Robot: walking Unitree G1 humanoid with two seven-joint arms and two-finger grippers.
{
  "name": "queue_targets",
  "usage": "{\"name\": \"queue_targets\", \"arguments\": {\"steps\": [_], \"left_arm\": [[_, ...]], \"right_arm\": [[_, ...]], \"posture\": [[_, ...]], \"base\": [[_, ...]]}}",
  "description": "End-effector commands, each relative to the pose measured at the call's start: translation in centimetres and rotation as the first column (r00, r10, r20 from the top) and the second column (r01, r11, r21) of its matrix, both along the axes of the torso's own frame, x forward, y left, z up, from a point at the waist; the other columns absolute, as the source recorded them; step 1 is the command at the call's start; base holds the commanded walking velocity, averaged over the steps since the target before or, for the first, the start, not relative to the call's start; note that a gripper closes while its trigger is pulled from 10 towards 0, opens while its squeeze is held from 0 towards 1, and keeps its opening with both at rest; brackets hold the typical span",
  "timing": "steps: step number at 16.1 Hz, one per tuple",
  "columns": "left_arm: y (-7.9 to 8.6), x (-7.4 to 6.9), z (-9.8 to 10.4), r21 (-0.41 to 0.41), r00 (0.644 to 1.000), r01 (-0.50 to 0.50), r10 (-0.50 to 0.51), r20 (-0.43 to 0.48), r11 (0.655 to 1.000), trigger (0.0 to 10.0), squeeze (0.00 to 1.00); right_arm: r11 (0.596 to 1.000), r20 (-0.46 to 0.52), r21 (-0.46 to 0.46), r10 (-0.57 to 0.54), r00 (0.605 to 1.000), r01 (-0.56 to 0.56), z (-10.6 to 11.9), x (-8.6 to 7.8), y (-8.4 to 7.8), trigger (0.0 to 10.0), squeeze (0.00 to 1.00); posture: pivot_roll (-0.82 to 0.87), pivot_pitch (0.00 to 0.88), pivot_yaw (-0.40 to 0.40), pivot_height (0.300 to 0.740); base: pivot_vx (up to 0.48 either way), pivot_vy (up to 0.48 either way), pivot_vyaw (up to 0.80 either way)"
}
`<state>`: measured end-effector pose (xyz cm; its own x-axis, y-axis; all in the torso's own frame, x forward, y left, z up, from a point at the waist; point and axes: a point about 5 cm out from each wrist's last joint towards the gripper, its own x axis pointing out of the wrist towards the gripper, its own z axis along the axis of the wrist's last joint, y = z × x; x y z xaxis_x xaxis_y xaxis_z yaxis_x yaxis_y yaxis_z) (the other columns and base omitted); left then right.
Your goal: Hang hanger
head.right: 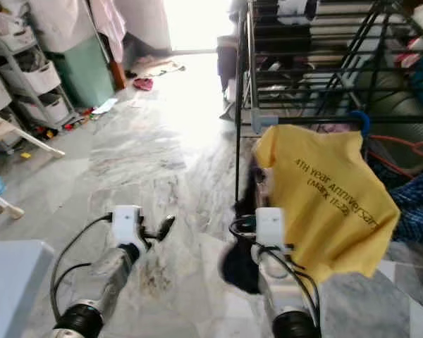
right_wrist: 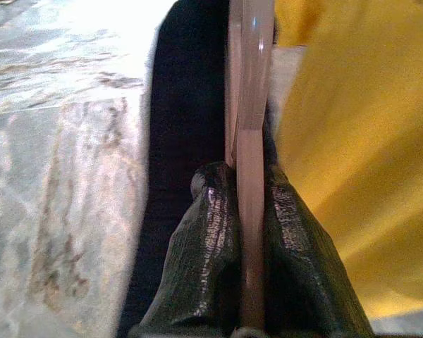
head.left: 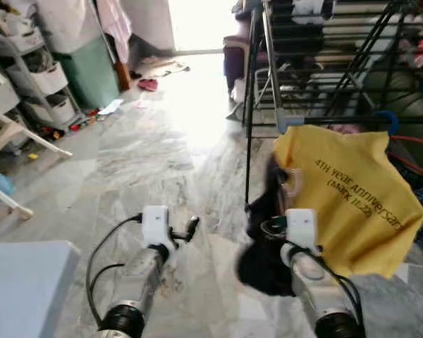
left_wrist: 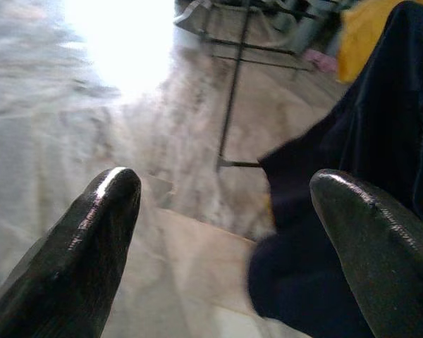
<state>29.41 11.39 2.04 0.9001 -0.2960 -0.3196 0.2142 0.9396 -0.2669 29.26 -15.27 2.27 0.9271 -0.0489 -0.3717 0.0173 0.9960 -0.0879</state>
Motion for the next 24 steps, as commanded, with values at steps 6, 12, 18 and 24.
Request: {"name": "queue_targets", "arguments": {"steps": [6,12,18,24], "left_arm": [[-0.6,-0.1,0.1,-0.014,1.000,0.020,-0.020,0.009,1.000,10.0,0.00],[-0.5,0.0,0.0,0.008,1.000,0.004,-0.004,0.002,1.000,10.0,0.00],[1.3,-0.3,-0.1,0.033,0.999,-0.047,0.047,0.015,0.998,10.0,0.00],[1.0,-0.7,-0.1,-0.008,0.999,-0.035,0.035,0.029,0.999,10.0,0.00]], "right_arm": [[1.000,0.056,-0.006,-0.002,0.998,0.002,1.1,0.5,-0.2,10.0,0.00],[1.000,0.045,0.004,0.015,0.999,-0.015,1.0,0.4,-0.1,10.0,0.00],[0.983,0.026,-0.002,0.184,0.983,-0.184,0.9,-0.2,0.3,10.0,0.00],[0.968,0.059,-0.053,0.248,0.967,-0.245,1.9,-0.3,0.2,10.0,0.00]], "posture": [[-0.20,0.000,0.099,0.740],[-0.20,0.000,0.102,0.740],[-0.20,0.000,0.103,0.740],[-0.20,0.000,0.104,0.740]], "base": [[0.000,-0.294,0.00],[0.000,-0.347,0.00],[0.000,0.000,0.00],[0.000,0.000,0.00]]}}
